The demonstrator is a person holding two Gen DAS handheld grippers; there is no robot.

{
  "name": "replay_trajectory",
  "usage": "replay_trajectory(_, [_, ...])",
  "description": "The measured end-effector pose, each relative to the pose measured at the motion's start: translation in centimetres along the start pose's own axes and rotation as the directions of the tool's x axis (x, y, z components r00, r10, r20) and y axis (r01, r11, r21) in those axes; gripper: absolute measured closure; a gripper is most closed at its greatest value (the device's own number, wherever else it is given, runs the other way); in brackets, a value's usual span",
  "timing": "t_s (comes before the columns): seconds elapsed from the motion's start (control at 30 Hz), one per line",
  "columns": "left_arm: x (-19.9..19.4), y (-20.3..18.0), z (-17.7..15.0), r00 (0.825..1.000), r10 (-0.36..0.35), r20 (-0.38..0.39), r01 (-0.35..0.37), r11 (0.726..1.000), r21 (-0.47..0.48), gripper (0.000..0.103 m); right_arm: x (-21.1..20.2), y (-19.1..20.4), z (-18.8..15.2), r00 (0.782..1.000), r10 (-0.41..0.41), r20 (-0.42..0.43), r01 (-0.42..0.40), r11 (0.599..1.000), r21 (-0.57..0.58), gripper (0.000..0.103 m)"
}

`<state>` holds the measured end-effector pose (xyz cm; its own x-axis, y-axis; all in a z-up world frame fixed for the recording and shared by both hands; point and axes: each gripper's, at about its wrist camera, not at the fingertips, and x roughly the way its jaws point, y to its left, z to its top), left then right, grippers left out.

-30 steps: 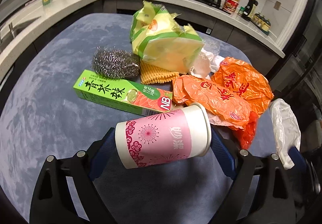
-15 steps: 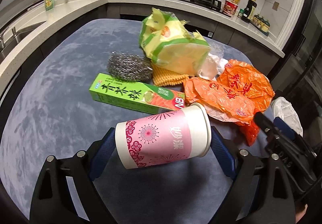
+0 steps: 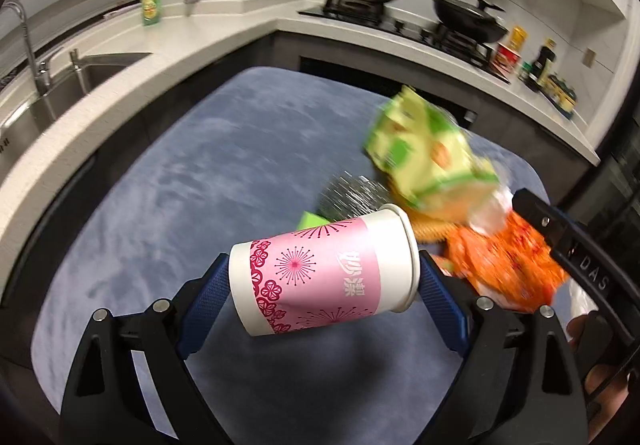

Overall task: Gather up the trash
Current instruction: 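Lift the pink cup with the left gripper while the right gripper lifts the yellow-green bag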

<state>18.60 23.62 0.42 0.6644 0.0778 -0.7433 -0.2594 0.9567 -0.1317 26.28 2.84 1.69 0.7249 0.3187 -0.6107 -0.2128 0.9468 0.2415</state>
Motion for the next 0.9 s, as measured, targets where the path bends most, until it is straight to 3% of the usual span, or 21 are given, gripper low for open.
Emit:
replay_trajectory(0.23, [0.8,1.9,1.5,1.000,0.011,0.013,-0.011,0.999,-0.038,0.017,4.4,4.0,2.6,0.999,0.035,-0.007,-0.035,0.996,-0.079,0.038])
replay_trajectory(0.33, [1.1,2.8,1.6,1.000,0.010,0.005,-0.009,0.998,-0.062,0.017,6.7,3.9,2.8,0.997,0.051,-0.064,-0.055,0.996,-0.072,0.057])
replay_trajectory(0.47, [1.4,3.1,1.4,1.000,0.009,-0.001,-0.009,0.998,-0.066,0.017,8.7,3.3,2.1,0.987,0.080,-0.139,-0.085,0.996,-0.027,0.095])
replay_trajectory(0.5, [1.3,3.0,1.3,1.000,0.008,-0.001,-0.009,0.998,-0.066,0.017,8.6,3.2,1.8,0.986,0.085,-0.145,-0.090,0.996,-0.027,0.098])
replay_trajectory(0.73, [0.0,1.6,1.0,1.000,-0.019,0.013,0.019,0.999,-0.037,0.017,2.7,2.9,2.8,0.992,0.122,-0.024,-0.123,0.991,-0.051,0.100])
replay_trajectory(0.9, [-2.1,-2.1,0.6,0.996,-0.078,0.037,0.076,0.996,0.043,0.017,-3.7,0.2,4.7,0.989,0.114,0.099,-0.113,0.994,-0.016,0.100])
